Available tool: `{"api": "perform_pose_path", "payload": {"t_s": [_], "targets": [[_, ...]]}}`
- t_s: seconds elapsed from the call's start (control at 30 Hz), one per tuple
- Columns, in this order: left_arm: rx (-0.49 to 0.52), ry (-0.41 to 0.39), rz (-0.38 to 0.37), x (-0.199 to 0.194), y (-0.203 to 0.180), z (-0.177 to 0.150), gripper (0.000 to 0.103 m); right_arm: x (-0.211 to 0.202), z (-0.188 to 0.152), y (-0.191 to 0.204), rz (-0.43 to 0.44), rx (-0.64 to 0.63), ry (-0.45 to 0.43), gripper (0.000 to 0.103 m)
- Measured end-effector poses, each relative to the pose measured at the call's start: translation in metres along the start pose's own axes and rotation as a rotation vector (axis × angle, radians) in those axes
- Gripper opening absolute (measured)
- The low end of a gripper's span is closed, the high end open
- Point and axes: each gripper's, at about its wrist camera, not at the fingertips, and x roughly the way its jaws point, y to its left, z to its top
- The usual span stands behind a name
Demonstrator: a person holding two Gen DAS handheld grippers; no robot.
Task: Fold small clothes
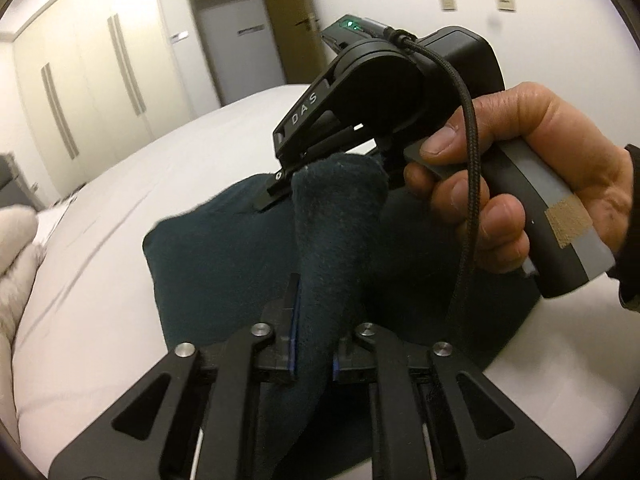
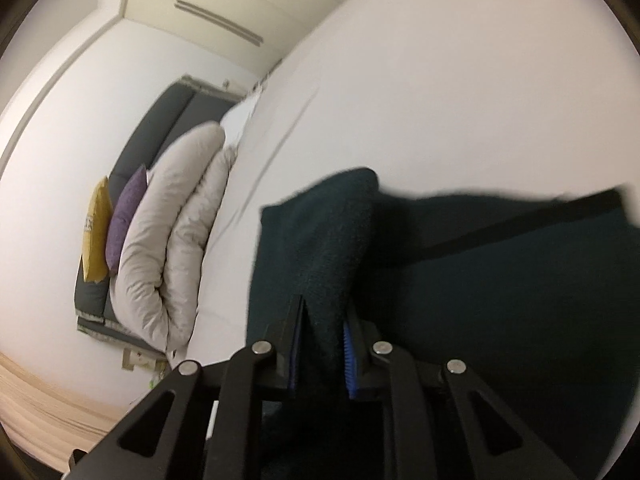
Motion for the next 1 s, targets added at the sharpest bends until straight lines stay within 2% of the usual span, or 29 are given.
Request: {"api": "perform_pose_path", "payload": {"t_s": [0.17,0.37,0.6,0.67,0.77,0.83,0.93,1.0], "targets": [[0.049,-0.009,-0.082,0.006,-0.029,0.015,0.010,-0.054,-0.006,-0.032,-0.045,0.014,-0.074,0.018],[0.102,0.029,-0.137,0.026,-0.055,0.016,0.010,-0.076,-0.025,-0.080,-0.073,0.085,-0.087,0.017],[0.119,0.047,-0.145,0.038,-0.039,0.020,0.010,-0.088,-0.037,-0.091,-0.059,0.119,-0.151,0.015],[0.124,0.047,-0.147,0.043,-0.039,0.020,0.010,-0.093,-0.044,-0.094,-0.053,0.142,-0.174,0.008],[0.135,0.045,-0.149,0.036,-0.020,0.008,0.010,-0.097,-0.057,-0.102,-0.039,0.177,-0.193,0.006],[0.157,0.052,-0.152,0.052,-0.034,0.005,0.010,-0.098,-0.064,-0.106,-0.038,0.186,-0.186,0.006],[0.198,0.054,-0.157,0.064,-0.033,0.004,0.010,-0.106,-0.069,-0.105,0.001,0.197,-0.185,0.006],[0.221,0.051,-0.155,0.069,-0.050,-0.003,0.010,-0.111,-0.069,-0.101,-0.009,0.177,-0.176,0.017]]}}
